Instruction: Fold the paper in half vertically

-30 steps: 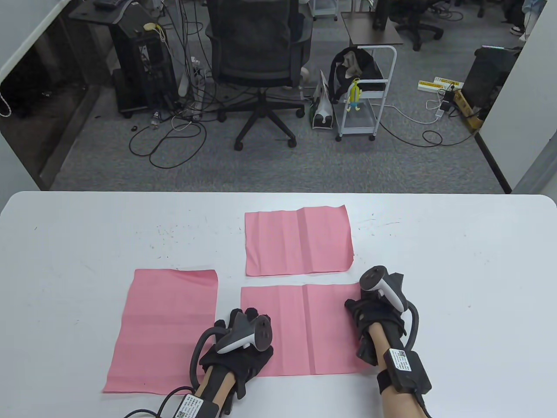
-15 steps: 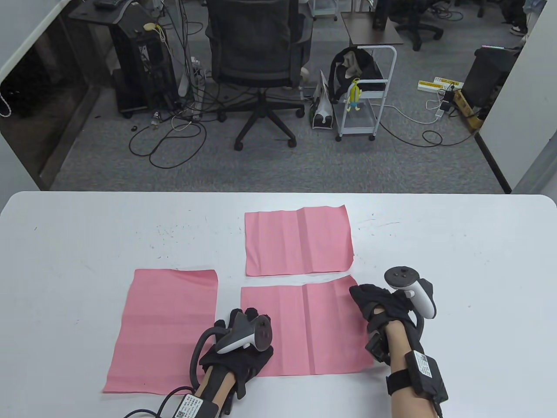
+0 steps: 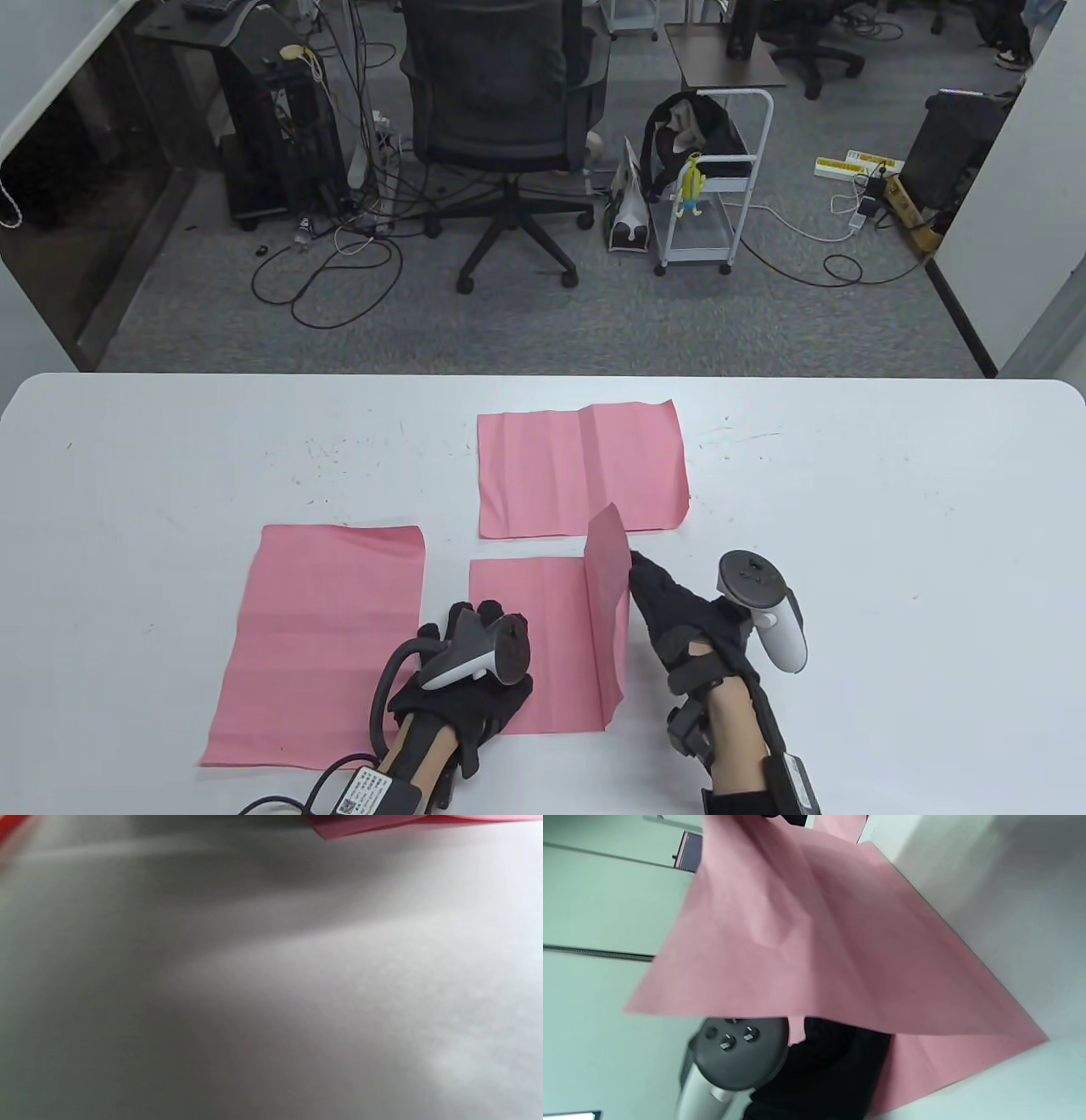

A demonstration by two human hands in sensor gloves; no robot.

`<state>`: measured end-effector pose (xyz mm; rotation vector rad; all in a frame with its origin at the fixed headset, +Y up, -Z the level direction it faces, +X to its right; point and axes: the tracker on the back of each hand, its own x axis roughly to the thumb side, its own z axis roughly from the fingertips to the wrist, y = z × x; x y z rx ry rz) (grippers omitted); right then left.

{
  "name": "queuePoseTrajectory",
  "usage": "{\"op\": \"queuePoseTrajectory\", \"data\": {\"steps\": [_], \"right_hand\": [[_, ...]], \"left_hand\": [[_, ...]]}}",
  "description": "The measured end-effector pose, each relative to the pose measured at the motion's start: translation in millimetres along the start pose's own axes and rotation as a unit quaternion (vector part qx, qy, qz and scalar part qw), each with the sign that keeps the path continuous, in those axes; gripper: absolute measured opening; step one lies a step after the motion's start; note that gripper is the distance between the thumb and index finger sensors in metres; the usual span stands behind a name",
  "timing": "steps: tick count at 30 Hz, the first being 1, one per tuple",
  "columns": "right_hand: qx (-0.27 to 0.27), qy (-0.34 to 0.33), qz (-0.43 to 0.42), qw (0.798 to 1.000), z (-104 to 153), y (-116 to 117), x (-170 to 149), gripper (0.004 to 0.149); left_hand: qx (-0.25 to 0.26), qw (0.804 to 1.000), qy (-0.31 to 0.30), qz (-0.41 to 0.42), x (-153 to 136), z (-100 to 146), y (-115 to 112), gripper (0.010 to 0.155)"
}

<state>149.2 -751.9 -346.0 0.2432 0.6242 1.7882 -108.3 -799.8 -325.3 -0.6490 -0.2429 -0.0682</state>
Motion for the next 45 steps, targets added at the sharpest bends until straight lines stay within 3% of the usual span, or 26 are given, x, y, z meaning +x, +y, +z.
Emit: {"op": "queuePoseTrajectory", "data": {"steps": [6,10,14,16,33,41,45], "right_hand": [[0.041,0.047,0.156,0.986,-17,38,-1,0.063],[0.031,0.098,0.311,0.945,-25,63,-4,0.064],[0.015,0.159,0.449,0.879,-33,84,-16,0.068],[0.025,0.176,0.464,0.868,-36,88,-23,0.068],[0.047,0.184,0.448,0.874,-38,91,-29,0.068],[0.05,0.185,0.443,0.876,-39,91,-30,0.068],[0.051,0.185,0.442,0.876,-39,91,-30,0.068]], "left_hand": [[-0.001,1.0,-0.001,0.0,0,0,0,0.076],[-0.002,1.0,-0.001,0.0,0,0,0,0.076],[-0.001,1.0,-0.001,-0.001,0,0,-1,0.077],[-0.001,1.0,-0.001,-0.001,0,0,-1,0.077],[0.02,1.0,0.012,-0.013,-4,1,4,0.075],[0.117,0.988,0.068,0.07,-53,31,37,0.071],[0.156,0.983,0.046,0.086,-47,44,48,0.072]]}}
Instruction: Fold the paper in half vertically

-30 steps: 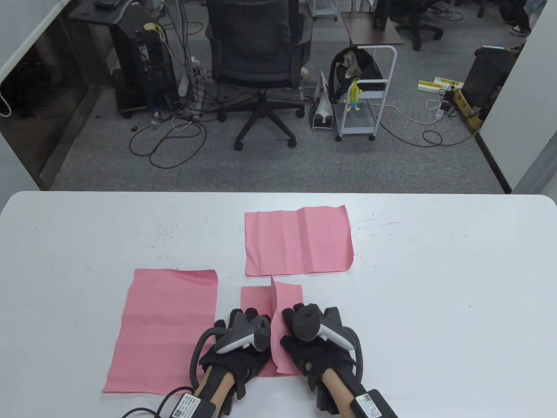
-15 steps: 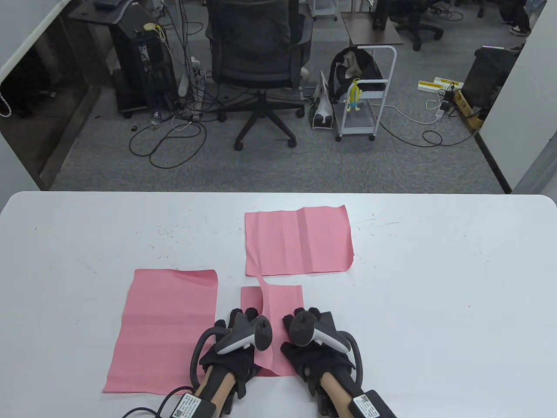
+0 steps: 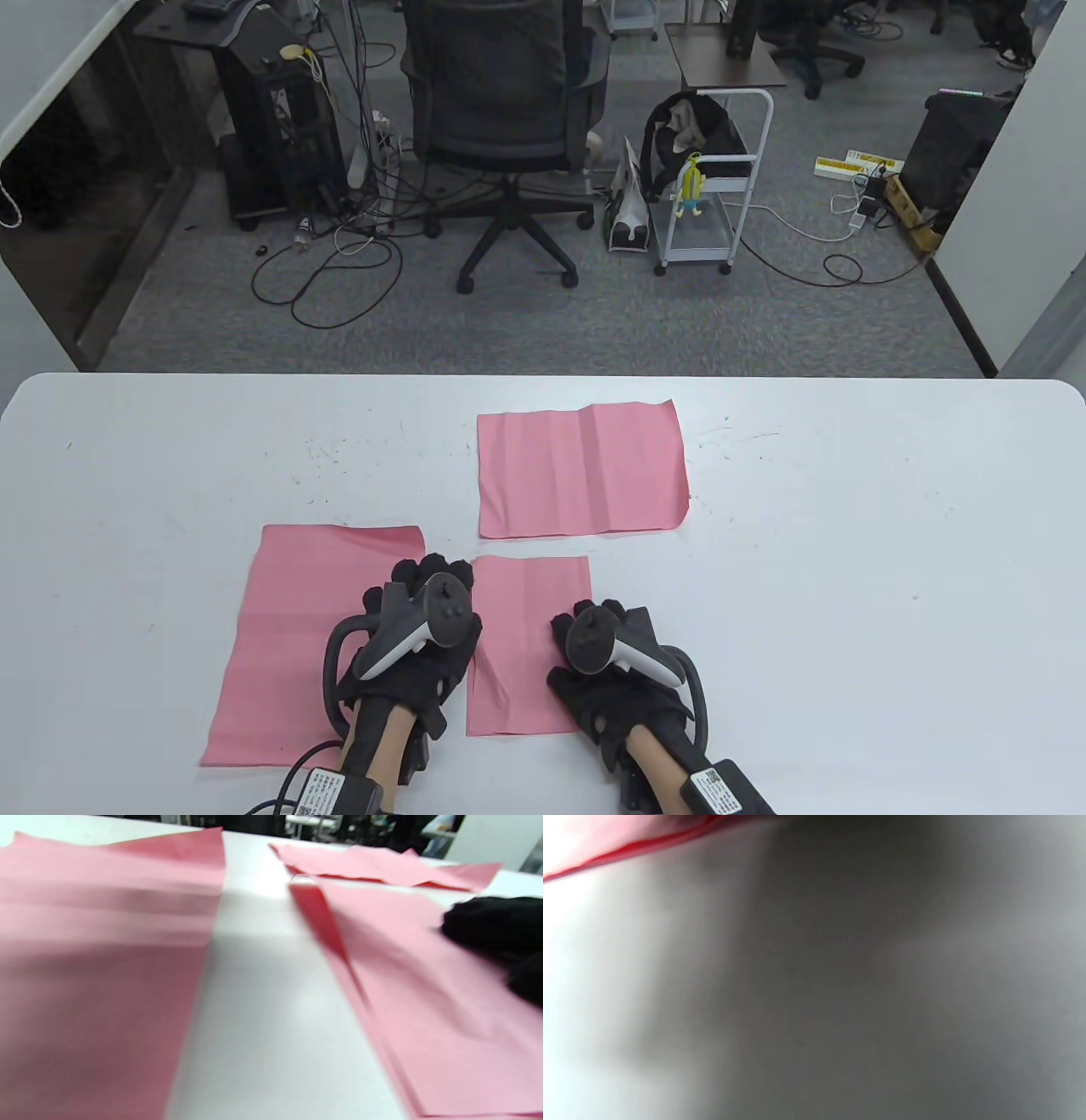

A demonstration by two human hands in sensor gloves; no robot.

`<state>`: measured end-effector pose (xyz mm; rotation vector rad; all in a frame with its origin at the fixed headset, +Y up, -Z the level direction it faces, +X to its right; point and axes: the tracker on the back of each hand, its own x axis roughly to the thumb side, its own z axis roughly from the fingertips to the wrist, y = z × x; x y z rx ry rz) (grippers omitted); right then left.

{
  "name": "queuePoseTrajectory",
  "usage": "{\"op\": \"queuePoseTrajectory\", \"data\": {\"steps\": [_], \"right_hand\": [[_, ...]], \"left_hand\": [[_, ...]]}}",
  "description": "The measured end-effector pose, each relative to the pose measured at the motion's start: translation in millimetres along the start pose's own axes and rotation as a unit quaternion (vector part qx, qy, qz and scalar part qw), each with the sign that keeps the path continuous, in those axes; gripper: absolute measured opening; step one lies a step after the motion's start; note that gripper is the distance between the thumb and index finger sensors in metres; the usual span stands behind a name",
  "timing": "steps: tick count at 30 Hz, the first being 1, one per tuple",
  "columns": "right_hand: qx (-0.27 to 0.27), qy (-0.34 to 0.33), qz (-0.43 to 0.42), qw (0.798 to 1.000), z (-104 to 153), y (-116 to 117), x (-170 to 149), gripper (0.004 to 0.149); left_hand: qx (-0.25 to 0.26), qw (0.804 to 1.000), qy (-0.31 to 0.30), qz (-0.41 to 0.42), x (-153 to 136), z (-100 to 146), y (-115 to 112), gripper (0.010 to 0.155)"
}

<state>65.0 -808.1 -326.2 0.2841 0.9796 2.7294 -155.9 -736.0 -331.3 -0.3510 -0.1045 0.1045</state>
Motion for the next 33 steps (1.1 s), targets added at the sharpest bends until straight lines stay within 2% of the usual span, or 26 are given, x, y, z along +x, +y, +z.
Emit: {"op": "queuePoseTrajectory", "data": {"steps": [4,8,16,33], "right_hand": [[0.0,0.0,0.0,1.0,0,0,0,0.068],[0.0,0.0,0.0,1.0,0,0,-1,0.068],[0.001,-0.001,-0.002,1.0,0,0,-1,0.068],[0.002,-0.001,-0.004,1.0,-1,0,-2,0.068]], "left_hand": [[-0.009,0.999,-0.048,-0.018,26,1,-8,0.073],[-0.059,0.995,-0.065,-0.053,43,-10,-34,0.072],[-0.147,0.985,-0.041,-0.086,37,-26,-69,0.073],[-0.154,0.984,-0.051,-0.076,36,-26,-71,0.073]]}}
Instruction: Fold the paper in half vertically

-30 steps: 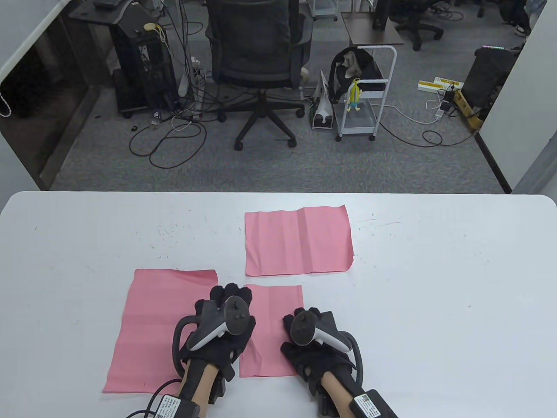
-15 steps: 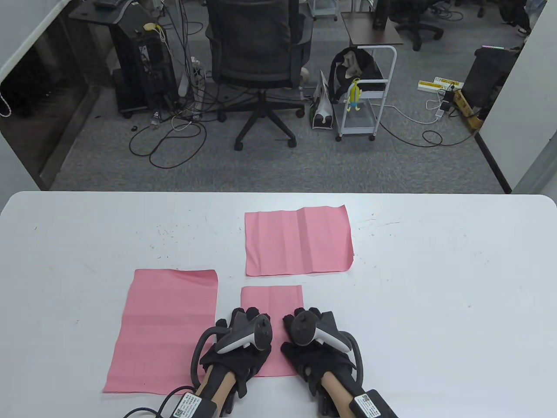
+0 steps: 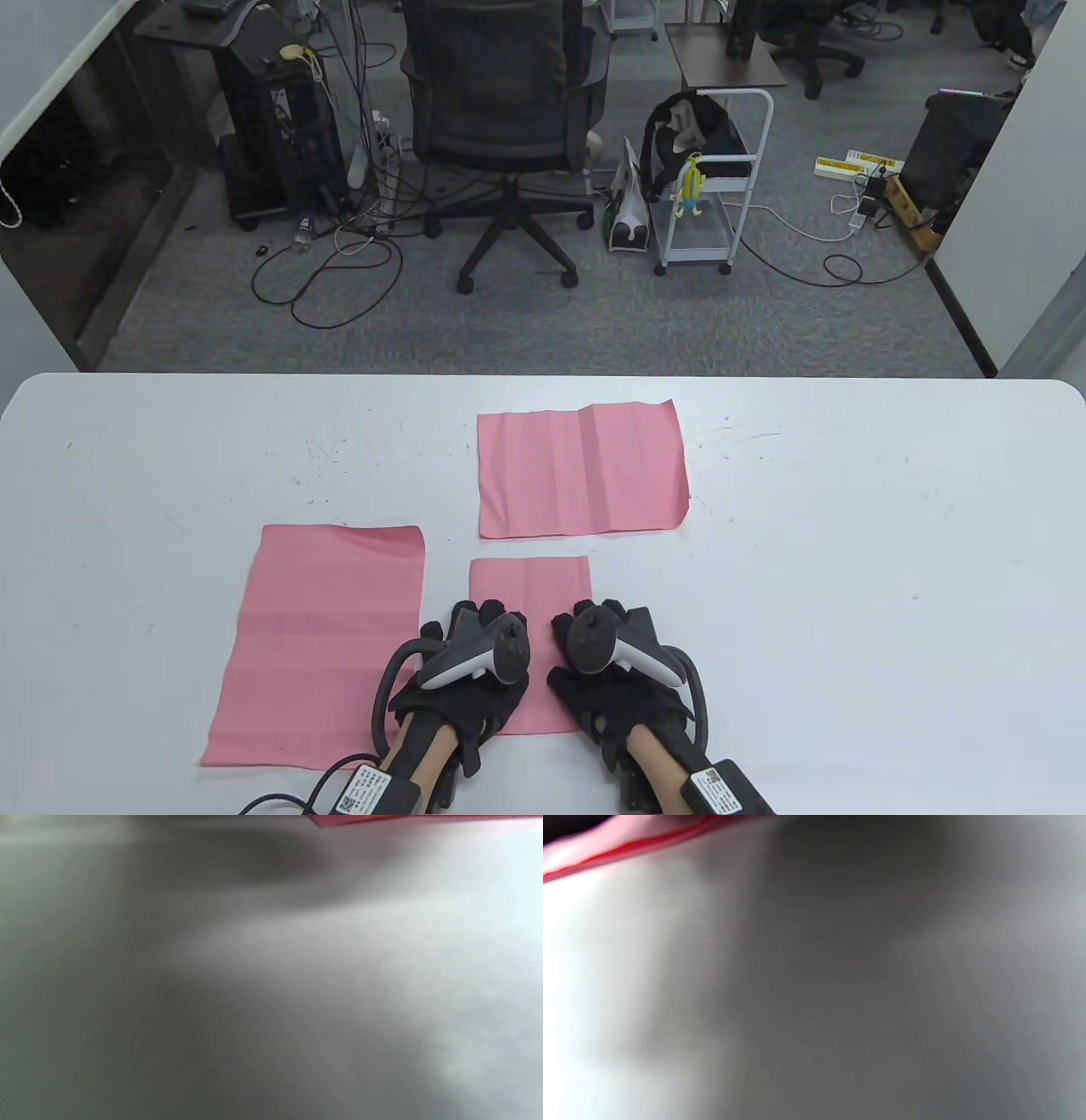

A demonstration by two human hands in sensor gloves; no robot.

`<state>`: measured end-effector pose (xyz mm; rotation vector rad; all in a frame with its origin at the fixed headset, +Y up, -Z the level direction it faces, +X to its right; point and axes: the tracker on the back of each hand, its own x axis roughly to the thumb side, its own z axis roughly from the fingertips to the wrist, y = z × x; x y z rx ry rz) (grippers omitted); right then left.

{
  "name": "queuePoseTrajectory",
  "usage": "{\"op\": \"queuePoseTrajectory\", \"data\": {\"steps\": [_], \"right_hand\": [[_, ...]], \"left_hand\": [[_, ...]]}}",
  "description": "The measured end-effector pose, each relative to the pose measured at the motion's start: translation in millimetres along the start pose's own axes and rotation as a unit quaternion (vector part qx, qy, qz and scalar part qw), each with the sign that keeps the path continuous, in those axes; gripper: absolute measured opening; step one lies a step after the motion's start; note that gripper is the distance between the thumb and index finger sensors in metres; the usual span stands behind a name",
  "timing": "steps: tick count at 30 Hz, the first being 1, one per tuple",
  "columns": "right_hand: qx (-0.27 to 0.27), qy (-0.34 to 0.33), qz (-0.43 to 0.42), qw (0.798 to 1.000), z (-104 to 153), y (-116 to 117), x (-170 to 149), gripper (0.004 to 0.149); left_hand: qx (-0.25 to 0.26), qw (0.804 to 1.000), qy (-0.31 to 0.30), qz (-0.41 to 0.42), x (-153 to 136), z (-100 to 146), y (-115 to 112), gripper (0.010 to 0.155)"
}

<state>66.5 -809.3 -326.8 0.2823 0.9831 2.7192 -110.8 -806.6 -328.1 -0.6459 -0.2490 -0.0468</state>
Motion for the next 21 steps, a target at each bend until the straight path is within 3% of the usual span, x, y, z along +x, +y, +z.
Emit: {"op": "queuePoseTrajectory", "data": {"steps": [5,8,14,21], "right_hand": [[0.001,0.006,0.01,1.0,1,-5,1,0.068],[-0.028,0.001,-0.004,1.0,10,-18,1,0.071],[-0.083,-0.022,-0.08,0.993,32,-47,-8,0.061],[-0.054,-0.019,-0.016,0.998,29,-34,-5,0.059]], "left_hand": [[0.002,1.0,0.006,-0.025,3,0,2,0.073],[0.0,1.0,0.006,-0.023,3,0,1,0.073],[-0.003,1.0,0.003,-0.02,3,0,1,0.073],[-0.002,1.0,0.002,-0.019,3,0,2,0.073]]}}
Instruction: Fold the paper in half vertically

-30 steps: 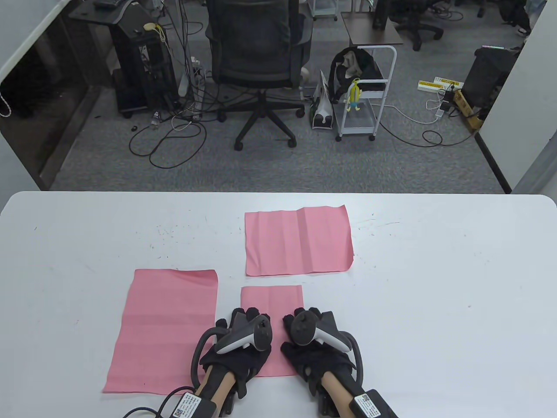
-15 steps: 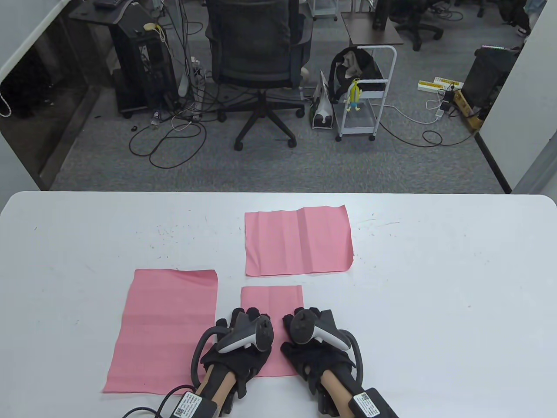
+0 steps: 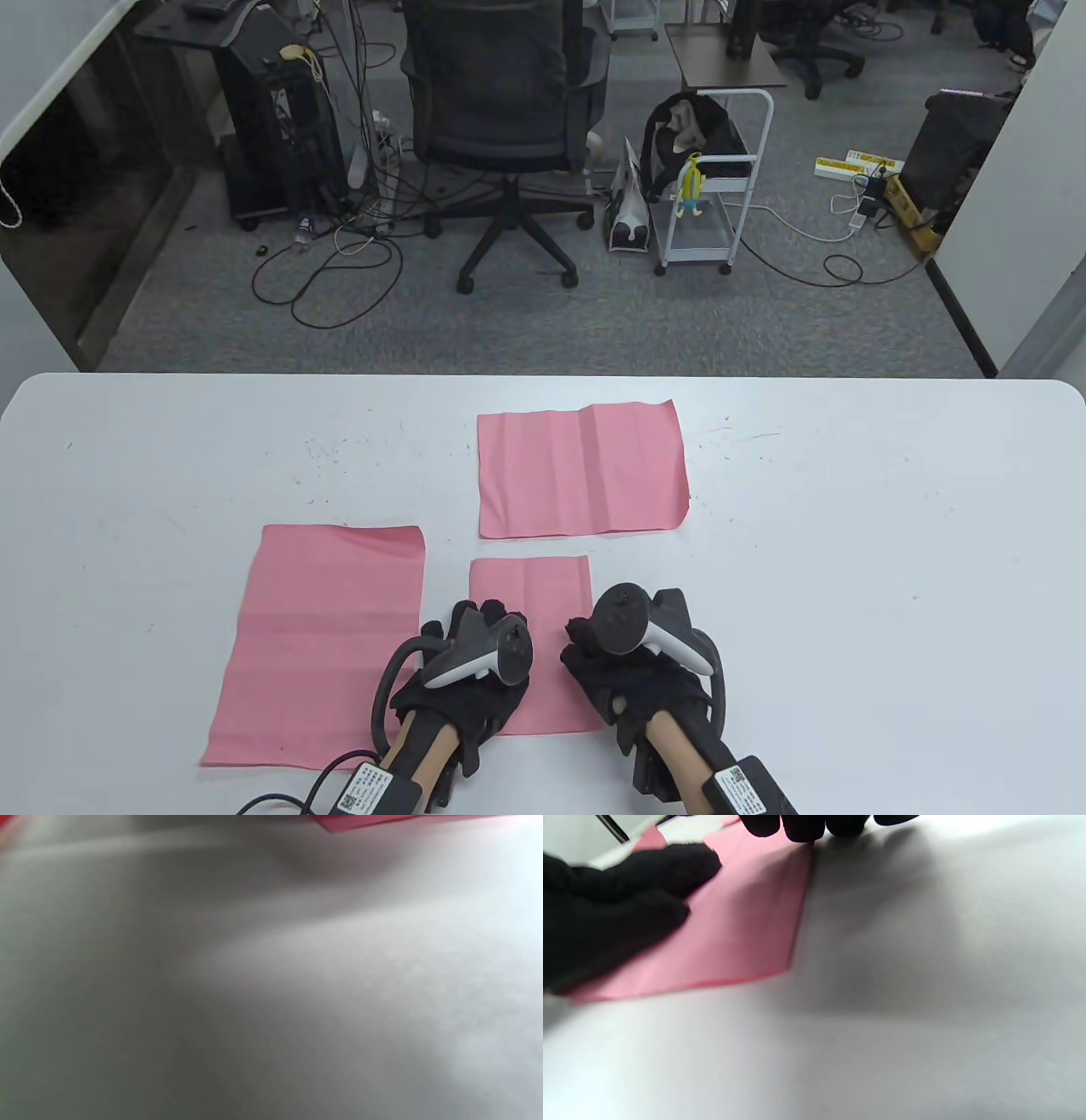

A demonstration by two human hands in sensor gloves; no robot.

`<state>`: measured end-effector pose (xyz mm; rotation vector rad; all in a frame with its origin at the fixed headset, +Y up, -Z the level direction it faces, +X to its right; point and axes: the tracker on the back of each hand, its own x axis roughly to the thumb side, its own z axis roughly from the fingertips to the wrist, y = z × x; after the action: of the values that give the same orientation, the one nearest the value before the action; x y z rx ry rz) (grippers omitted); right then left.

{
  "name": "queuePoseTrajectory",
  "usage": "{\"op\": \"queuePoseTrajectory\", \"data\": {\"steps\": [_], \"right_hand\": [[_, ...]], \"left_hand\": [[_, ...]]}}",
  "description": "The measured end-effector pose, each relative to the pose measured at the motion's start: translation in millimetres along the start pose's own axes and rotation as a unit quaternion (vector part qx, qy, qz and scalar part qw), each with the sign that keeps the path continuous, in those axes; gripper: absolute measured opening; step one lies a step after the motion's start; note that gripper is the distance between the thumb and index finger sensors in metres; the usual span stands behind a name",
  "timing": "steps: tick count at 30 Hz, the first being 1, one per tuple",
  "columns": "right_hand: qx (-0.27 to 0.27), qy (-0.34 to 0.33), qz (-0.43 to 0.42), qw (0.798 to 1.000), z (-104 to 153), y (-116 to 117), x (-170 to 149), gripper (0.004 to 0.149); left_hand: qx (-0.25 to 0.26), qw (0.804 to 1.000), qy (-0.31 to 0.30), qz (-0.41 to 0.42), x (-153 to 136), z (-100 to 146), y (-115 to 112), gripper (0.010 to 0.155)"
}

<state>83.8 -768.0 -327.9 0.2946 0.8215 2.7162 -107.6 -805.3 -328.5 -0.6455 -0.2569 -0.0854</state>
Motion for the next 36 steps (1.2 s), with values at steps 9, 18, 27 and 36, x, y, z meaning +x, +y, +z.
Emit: {"op": "queuePoseTrajectory", "data": {"steps": [9,18,27,36], "right_hand": [[0.003,0.006,0.055,0.998,2,11,5,0.06],[0.03,0.056,0.035,0.997,-23,-4,14,0.062],[0.032,0.1,-0.001,0.995,-61,-25,12,0.063],[0.012,0.097,0.0,0.995,-66,-17,6,0.062]], "left_hand": [[0.005,1.0,0.003,0.0,1,0,-1,0.073],[0.008,1.0,0.005,-0.004,2,0,0,0.073],[0.005,1.0,0.002,-0.001,2,0,-1,0.073],[0.007,1.0,0.001,0.001,2,0,-1,0.073]]}}
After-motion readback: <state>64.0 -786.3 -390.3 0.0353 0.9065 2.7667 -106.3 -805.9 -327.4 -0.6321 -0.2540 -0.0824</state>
